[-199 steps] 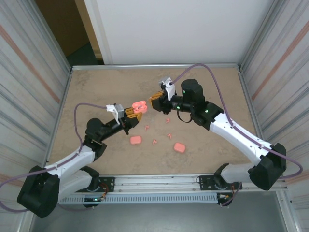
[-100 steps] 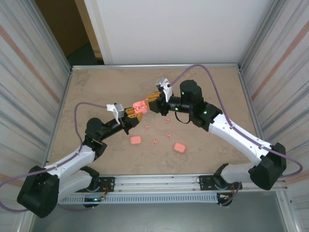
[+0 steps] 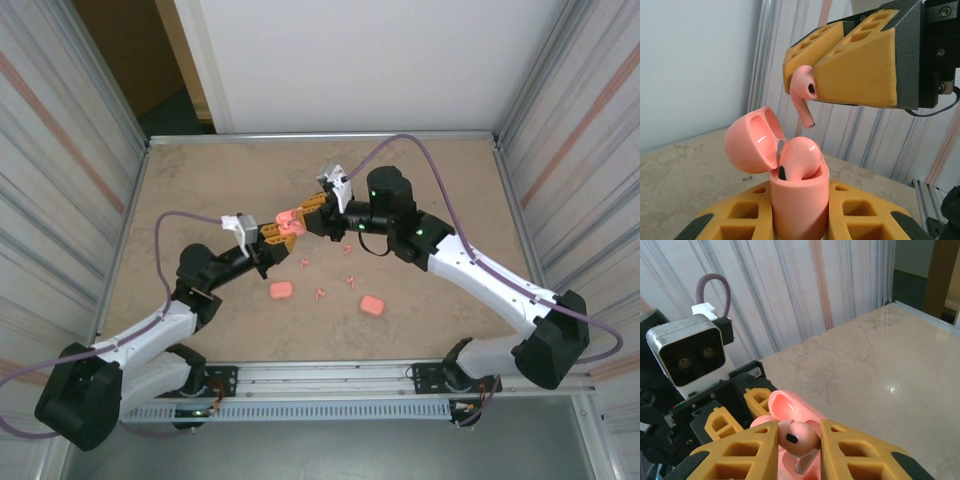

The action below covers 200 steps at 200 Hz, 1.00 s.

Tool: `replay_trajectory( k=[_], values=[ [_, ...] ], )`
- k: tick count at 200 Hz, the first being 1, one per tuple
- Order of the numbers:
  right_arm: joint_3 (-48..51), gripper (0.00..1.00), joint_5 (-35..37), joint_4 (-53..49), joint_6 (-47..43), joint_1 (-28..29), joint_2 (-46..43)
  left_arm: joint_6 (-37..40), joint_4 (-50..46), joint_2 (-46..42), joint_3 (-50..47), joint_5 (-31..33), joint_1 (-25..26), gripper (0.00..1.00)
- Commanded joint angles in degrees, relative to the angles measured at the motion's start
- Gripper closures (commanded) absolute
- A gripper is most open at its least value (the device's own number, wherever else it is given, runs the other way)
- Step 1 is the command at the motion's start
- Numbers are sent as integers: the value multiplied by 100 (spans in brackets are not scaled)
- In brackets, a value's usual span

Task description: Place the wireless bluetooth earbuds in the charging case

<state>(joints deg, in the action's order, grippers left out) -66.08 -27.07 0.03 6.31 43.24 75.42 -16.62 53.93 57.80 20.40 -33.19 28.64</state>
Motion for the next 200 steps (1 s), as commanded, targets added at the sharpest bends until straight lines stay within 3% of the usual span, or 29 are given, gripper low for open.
replay_trajectory(
  k=[1,200],
  values=[
    [-15,76,-89,46,-211,70,34,-66,249,-124,169,-21,44,100],
    [151,74,-224,-101,-345,75,-32,-219,337,-318,175,69,52,100]
  ],
)
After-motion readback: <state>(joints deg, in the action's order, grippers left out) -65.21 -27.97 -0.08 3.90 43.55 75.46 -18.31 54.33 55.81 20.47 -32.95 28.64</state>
